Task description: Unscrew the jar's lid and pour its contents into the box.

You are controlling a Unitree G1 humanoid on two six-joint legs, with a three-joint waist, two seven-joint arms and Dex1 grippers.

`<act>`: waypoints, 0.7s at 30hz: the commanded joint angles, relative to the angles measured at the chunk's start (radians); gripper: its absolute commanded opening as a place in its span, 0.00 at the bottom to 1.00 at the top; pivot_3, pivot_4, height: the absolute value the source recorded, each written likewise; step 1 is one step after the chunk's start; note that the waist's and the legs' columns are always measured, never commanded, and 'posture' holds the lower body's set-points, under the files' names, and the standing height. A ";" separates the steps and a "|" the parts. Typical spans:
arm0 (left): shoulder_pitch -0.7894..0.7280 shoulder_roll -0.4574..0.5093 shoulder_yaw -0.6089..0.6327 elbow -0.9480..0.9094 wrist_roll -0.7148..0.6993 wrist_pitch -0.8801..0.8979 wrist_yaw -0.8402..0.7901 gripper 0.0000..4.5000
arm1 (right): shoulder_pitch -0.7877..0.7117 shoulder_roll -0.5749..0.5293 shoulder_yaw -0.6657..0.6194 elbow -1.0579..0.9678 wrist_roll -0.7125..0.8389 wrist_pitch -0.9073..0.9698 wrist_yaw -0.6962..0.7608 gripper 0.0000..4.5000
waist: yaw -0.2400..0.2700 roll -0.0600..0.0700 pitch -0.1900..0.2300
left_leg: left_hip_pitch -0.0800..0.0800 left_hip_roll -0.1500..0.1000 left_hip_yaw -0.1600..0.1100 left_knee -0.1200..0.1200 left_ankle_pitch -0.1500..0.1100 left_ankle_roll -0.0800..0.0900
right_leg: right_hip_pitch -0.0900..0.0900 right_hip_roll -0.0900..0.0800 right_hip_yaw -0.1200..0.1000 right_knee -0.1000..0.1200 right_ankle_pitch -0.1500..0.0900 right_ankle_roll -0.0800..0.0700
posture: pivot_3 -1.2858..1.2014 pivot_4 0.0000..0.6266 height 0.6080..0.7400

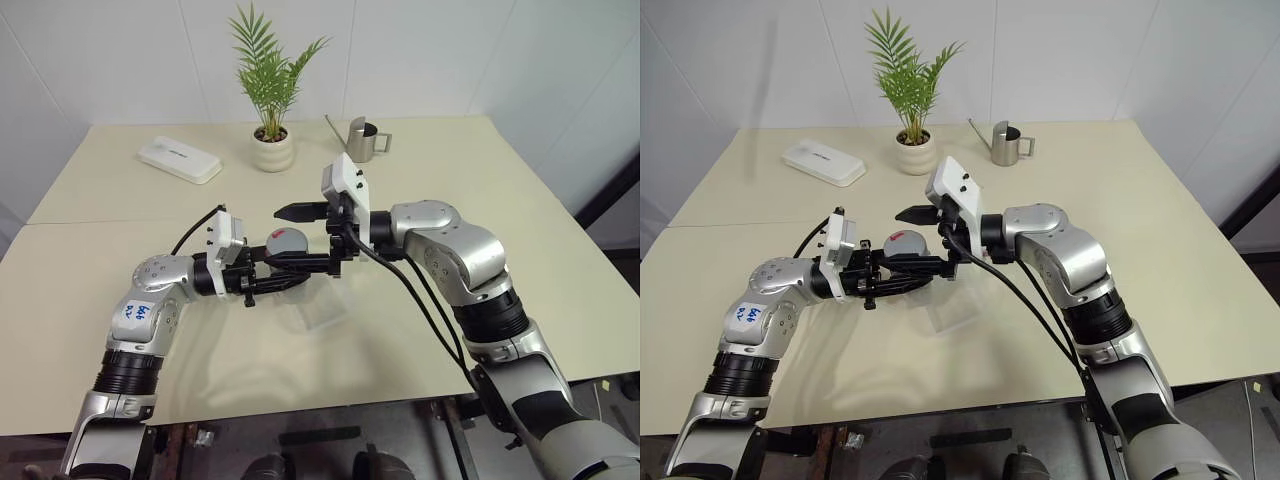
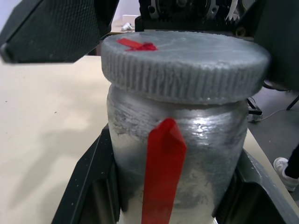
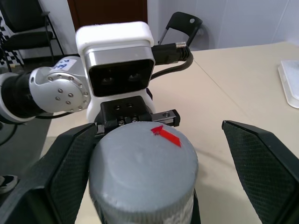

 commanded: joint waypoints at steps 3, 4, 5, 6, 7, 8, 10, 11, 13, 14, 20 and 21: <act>-0.025 -0.004 0.016 -0.038 -0.020 -0.019 -0.001 0.43 | -0.017 -0.020 -0.038 -0.002 0.004 -0.031 0.021 0.99 | -0.001 0.000 0.000 | 0.000 0.000 0.000 0.000 0.000 0.000 | 0.000 0.000 0.000 0.000 0.000 0.000 | 0.52 0.24 1.00; -0.024 -0.004 0.016 -0.038 -0.020 -0.019 -0.002 0.43 | -0.012 -0.027 -0.041 -0.004 0.008 -0.032 0.030 0.99 | -0.001 0.000 0.000 | 0.000 0.000 0.000 0.000 0.000 0.000 | 0.000 0.000 0.000 0.000 0.000 0.000 | 0.52 0.24 1.00; -0.024 -0.004 0.017 -0.037 -0.020 -0.019 -0.002 0.43 | -0.010 -0.031 -0.042 -0.006 0.010 -0.033 0.035 0.99 | -0.001 0.000 0.000 | 0.000 0.000 0.000 0.000 0.000 0.000 | 0.000 0.000 0.000 0.000 0.000 0.000 | 0.52 0.24 1.00; -0.024 -0.004 0.017 -0.038 -0.020 -0.020 -0.002 0.43 | -0.006 -0.036 -0.045 -0.009 0.015 -0.033 0.042 0.99 | -0.001 0.000 0.000 | 0.000 0.000 0.000 0.000 0.000 0.000 | 0.000 0.000 0.000 0.000 0.000 0.000 | 0.52 0.24 1.00; -0.023 -0.004 0.018 -0.038 -0.020 -0.020 -0.002 0.43 | -0.002 -0.040 -0.048 -0.012 0.020 -0.032 0.050 0.99 | 0.000 0.000 0.000 | 0.000 0.000 0.000 0.000 0.000 0.000 | 0.000 0.000 0.000 0.000 0.000 0.000 | 0.52 0.24 1.00; -0.023 -0.004 0.018 -0.038 -0.020 -0.020 -0.002 0.43 | 0.001 -0.043 -0.051 -0.015 0.026 -0.031 0.056 0.99 | -0.001 0.000 0.000 | 0.000 0.000 0.000 0.000 0.000 0.000 | 0.000 0.000 0.000 0.000 0.000 0.000 | 0.52 0.24 1.00; -0.021 -0.004 0.018 -0.039 -0.021 -0.020 -0.002 0.43 | 0.007 -0.045 -0.058 -0.022 0.037 -0.027 0.067 0.99 | 0.000 0.000 0.000 | 0.000 0.000 0.000 0.000 0.000 0.000 | 0.000 0.000 0.000 0.000 0.000 0.000 | 0.52 0.24 1.00; -0.021 -0.004 0.018 -0.040 -0.021 -0.020 -0.003 0.43 | 0.009 -0.046 -0.060 -0.024 0.041 -0.025 0.071 0.99 | 0.000 0.000 0.000 | 0.000 0.000 0.000 0.000 0.000 0.000 | 0.000 0.000 0.000 0.000 0.000 0.000 | 0.52 0.24 1.00; -0.021 -0.003 0.019 -0.039 -0.021 -0.019 -0.004 0.43 | 0.011 -0.047 -0.061 -0.028 0.048 -0.023 0.081 0.99 | 0.000 0.000 0.000 | 0.000 0.000 0.000 0.000 0.000 0.000 | 0.000 0.000 0.000 0.000 0.000 0.000 | 0.52 0.24 1.00; -0.021 -0.002 0.019 -0.039 -0.021 -0.019 -0.005 0.43 | 0.012 -0.047 -0.061 -0.029 0.050 -0.023 0.085 0.99 | 0.000 0.000 0.000 | 0.000 0.000 0.000 0.000 0.000 0.000 | 0.000 0.000 0.000 0.000 0.000 0.000 | 0.52 0.24 1.00; -0.013 0.004 0.022 -0.048 -0.025 -0.013 -0.008 0.43 | 0.018 -0.037 -0.060 -0.042 0.070 -0.013 0.099 0.99 | 0.000 0.000 0.000 | 0.000 0.000 0.000 0.000 0.000 0.000 | 0.000 0.000 0.000 0.000 0.000 0.000 | 0.52 0.24 1.00; -0.011 0.005 0.023 -0.050 -0.026 -0.012 -0.008 0.43 | 0.019 -0.036 -0.057 -0.045 0.073 -0.009 0.099 0.99 | 0.000 0.000 0.000 | 0.000 0.000 0.000 0.000 0.000 0.000 | 0.000 0.000 0.000 0.000 0.000 0.000 | 0.52 0.24 1.00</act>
